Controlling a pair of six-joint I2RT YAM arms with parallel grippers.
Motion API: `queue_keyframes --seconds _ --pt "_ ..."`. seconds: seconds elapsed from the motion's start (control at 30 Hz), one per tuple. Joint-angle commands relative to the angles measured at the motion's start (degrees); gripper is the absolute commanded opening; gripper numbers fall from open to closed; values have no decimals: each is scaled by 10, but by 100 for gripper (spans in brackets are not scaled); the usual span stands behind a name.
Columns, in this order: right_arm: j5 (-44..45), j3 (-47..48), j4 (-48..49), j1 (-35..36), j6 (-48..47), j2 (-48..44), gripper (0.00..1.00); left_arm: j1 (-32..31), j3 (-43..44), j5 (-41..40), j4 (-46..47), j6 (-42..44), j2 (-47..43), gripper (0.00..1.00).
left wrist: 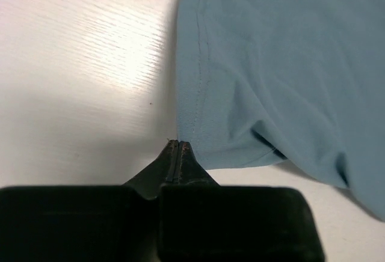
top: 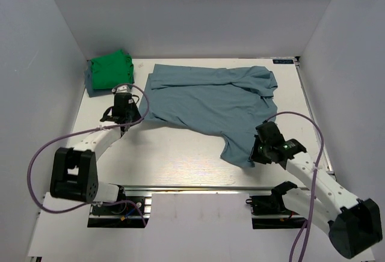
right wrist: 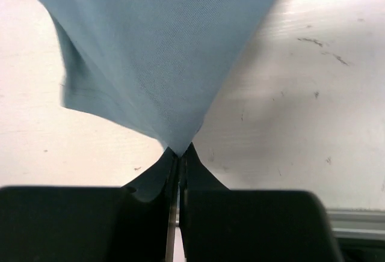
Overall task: Fold and stack the t-shirts
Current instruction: Grap the side of the flattened tshirt closest away from the robot with both arms, then fold the other side of the tshirt into a rectangle
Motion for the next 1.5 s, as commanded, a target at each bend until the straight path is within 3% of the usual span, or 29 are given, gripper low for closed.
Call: queue_keyframes --seconds 0.0,0.27,0.47,1.0,1.47 --pt "34 34 -97 0 40 -37 0 1 -5 -29 -42 -10 -47 0" --pt "-63 19 -48 0 -4 -31 0 1 -29 14 -31 9 -48 0" --pt "30 102 -18 -2 -20 9 0 1 -7 48 -21 9 -11 0" --pt "155 317 97 -85 -97 186 0 1 224 43 -72 -17 152 0" --pt "66 497 133 -182 -199 393 0 25 377 37 -60 -22 275 0"
